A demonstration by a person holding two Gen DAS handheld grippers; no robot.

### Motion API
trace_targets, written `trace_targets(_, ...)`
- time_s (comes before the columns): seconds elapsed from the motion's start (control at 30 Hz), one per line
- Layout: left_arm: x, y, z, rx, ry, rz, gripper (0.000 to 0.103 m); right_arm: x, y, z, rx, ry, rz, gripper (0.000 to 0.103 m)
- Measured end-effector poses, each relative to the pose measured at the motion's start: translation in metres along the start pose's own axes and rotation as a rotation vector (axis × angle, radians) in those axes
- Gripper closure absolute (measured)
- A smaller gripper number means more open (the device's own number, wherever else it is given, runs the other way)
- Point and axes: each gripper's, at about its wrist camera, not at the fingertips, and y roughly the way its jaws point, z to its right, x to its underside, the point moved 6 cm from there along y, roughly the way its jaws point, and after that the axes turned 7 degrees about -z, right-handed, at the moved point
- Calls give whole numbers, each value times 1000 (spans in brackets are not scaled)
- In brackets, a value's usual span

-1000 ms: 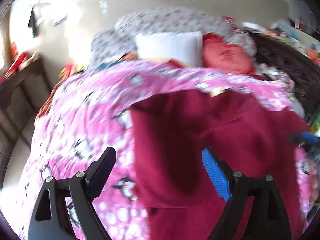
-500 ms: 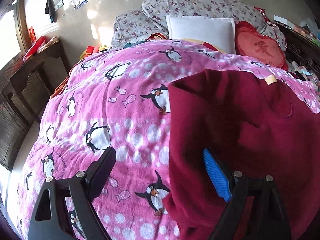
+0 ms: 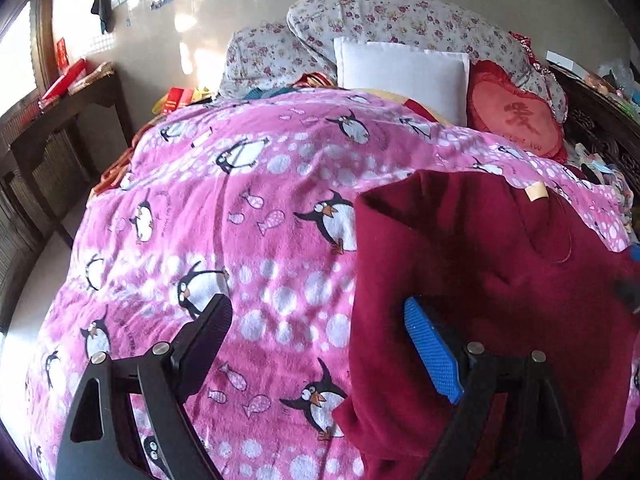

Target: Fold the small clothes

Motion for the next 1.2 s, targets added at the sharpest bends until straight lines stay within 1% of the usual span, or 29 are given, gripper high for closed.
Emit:
trace_targets(0.07, 2, 4, 2, -17, 21, -2, 16, 1, 21, -13, 52, -133, -54, 3)
trace_targets(0.1, 3, 7, 2, -28, 27, -5, 16, 4, 29, -17, 58, -173, -70, 20)
trace_targets(0.13, 4, 11, 2, -38, 30, -12, 16, 8, 35, -21, 27, -201, -94, 34)
trace_targets(0.17, 4, 14, 1, -40, 27, -20, 16, 11, 38, -24, -9, -205, -107, 43)
trace_targets(0.2, 3, 18, 0, -34, 14, -31, 16, 11, 33, -25, 11, -213, -84, 61)
trace_targets(0.23, 3, 19, -2, -26, 0, -34, 16, 11, 27, -28, 23, -227, -64, 74)
trace_targets(0.27, 2, 19, -4, -16, -20, -33, 16, 8, 20, -29, 34, -225, -42, 93)
trace_targets(0.37, -6, 11, -5, -7, -55, 2, 16, -3, 5, -28, 37, -173, -13, 95)
trace_targets(0.43, -11, 4, -3, -16, -62, 33, 16, -15, -6, -25, 81, -154, 45, 95)
trace_targets(0.5, -15, 4, 1, -31, -55, 41, 16, -25, -11, -11, 120, -77, 85, 96)
trace_targets(0.53, -15, 7, 3, -39, -47, 35, 16, -26, -7, -5, 127, -44, 75, 96)
trace_targets(0.6, -15, 14, 6, -60, -39, 23, 16, -21, 20, 5, 99, 17, -3, 94)
trace_targets(0.63, -14, 16, 6, -67, -41, 16, 16, -17, 27, 7, 95, 34, -25, 92)
trace_targets(0.67, -13, 17, 6, -64, -46, 10, 16, -13, 31, 10, 86, 51, -34, 82)
trace_targets(0.7, -12, 16, 5, -57, -54, 9, 16, -9, 28, 15, 86, 67, -26, 61)
trace_targets(0.73, -11, 13, 4, -55, -59, 16, 16, -5, 18, 24, 89, 101, -7, 48)
trace_targets(0.77, -9, 10, 3, -60, -60, 23, 16, -2, 7, 31, 84, 134, 18, 29)
trace_targets(0.8, -7, 4, 3, -71, -57, 38, 16, 2, -6, 37, 76, 166, 50, 25)
trace_targets(0.87, -4, -4, 5, -68, -56, 66, 16, 14, -32, 55, 88, 228, 94, 25)
trace_targets(0.9, -2, -7, 7, -57, -59, 75, 16, 20, -39, 60, 100, 254, 97, 28)
trace_targets(0.93, 1, -8, 10, -43, -62, 76, 16, 26, -41, 63, 96, 272, 96, 35)
trace_targets(0.97, 4, -6, 14, -33, -60, 69, 16, 32, -36, 63, 79, 269, 70, 50)
trace_targets(1.0, 7, 0, 19, -32, -47, 52, 16, 39, -25, 61, 85, 253, 19, 59)
trace_targets(1.03, 11, 7, 24, -43, -31, 28, 16, 48, -11, 61, 116, 242, -39, 61)
trace_targets(1.07, 14, 15, 27, -55, -17, 1, 16, 55, 0, 62, 135, 241, -70, 61)
trace_targets(1.1, 20, 27, 32, -63, 4, -47, 16, 58, 2, 63, 132, 259, -43, 61)
trace_targets(1.13, 24, 36, 34, -62, 18, -82, 16, 59, 0, 67, 102, 287, -34, 61)
trace_targets(1.17, 27, 39, 34, -60, 17, -94, 16, 61, -7, 73, 53, 339, -37, 61)
trace_targets(1.2, 28, 38, 32, -51, 7, -88, 16, 61, -14, 78, 18, 380, -34, 59)
